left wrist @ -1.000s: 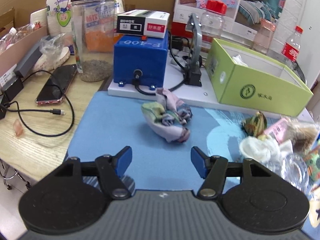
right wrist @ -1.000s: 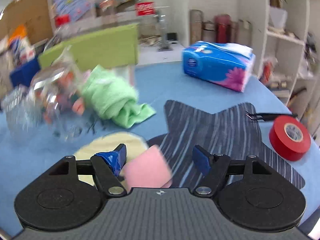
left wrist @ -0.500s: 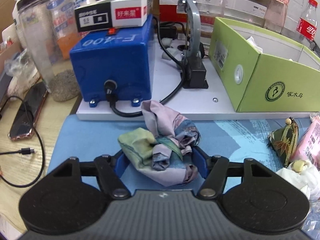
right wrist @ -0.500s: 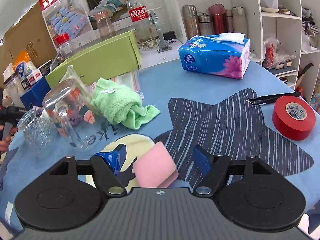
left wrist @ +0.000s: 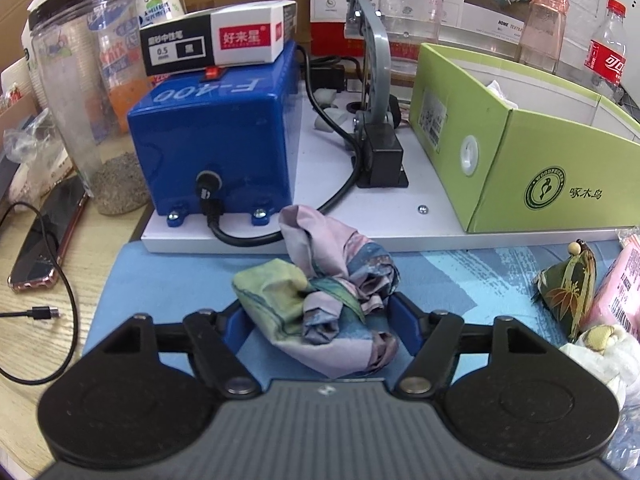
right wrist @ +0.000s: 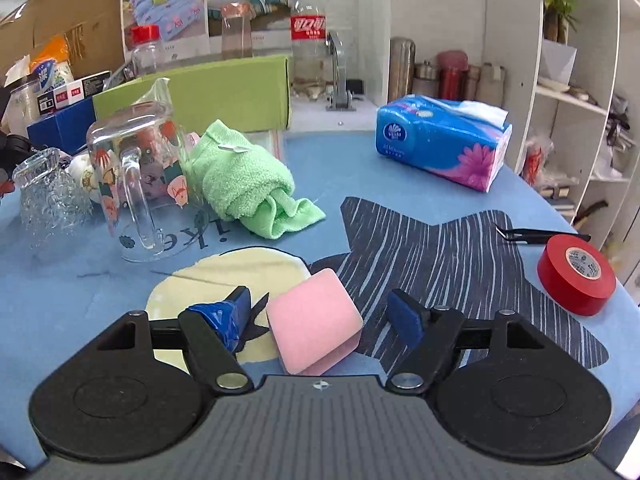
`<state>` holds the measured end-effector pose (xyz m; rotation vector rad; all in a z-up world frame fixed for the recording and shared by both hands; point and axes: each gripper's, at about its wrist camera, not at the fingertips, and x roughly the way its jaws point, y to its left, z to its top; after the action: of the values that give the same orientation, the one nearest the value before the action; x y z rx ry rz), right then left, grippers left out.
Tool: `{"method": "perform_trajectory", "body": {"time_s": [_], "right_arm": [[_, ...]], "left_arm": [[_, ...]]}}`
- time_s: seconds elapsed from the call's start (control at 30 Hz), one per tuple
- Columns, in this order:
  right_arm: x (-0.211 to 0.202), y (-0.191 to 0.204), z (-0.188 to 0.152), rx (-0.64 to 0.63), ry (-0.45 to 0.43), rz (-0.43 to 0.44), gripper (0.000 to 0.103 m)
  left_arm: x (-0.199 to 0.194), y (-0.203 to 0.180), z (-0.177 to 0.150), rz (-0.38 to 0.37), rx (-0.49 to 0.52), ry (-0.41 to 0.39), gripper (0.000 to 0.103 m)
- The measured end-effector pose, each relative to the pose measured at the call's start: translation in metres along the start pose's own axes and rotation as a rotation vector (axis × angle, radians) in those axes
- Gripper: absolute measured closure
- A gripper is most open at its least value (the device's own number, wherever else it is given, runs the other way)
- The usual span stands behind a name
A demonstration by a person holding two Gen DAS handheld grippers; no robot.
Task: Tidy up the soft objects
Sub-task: 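Grasp the patterned cloth bundle with left gripper while right gripper grasps the pink sponge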
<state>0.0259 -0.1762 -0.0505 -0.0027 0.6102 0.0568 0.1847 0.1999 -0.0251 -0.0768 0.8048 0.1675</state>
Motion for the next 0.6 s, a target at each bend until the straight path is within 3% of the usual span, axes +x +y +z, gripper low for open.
{"method": "perform_trajectory", "body": {"time_s": [0.23,0.33,0.37,0.43,0.6], "right_arm": [[-0.001,0.005,-0.002,0.014,-0.018,-0.034,0.04],[-0.005,0.004,-0.003,0.022,-0.014,-0.029,0.044],[-0.007,0.004,-0.004,0.021,-0.016,-0.033,0.049],[-0.011,0.003,-0.005,0.024,-0.033,-0.02,0.08],[-0.019,-0.009,0.003,0.076,-0.038,0.058,0.083]], "left_arm": [[0.001,0.002,-0.001,-0.012,0.014,-0.009,0.031],[-0.005,0.004,-0.003,-0.016,0.006,-0.016,0.047],[-0.007,0.005,-0.004,-0.027,-0.003,-0.014,0.051],[-0.013,0.009,-0.007,-0.055,-0.034,-0.01,0.054],[-0.049,0.014,-0.013,-0.111,-0.079,-0.055,0.055]]}}
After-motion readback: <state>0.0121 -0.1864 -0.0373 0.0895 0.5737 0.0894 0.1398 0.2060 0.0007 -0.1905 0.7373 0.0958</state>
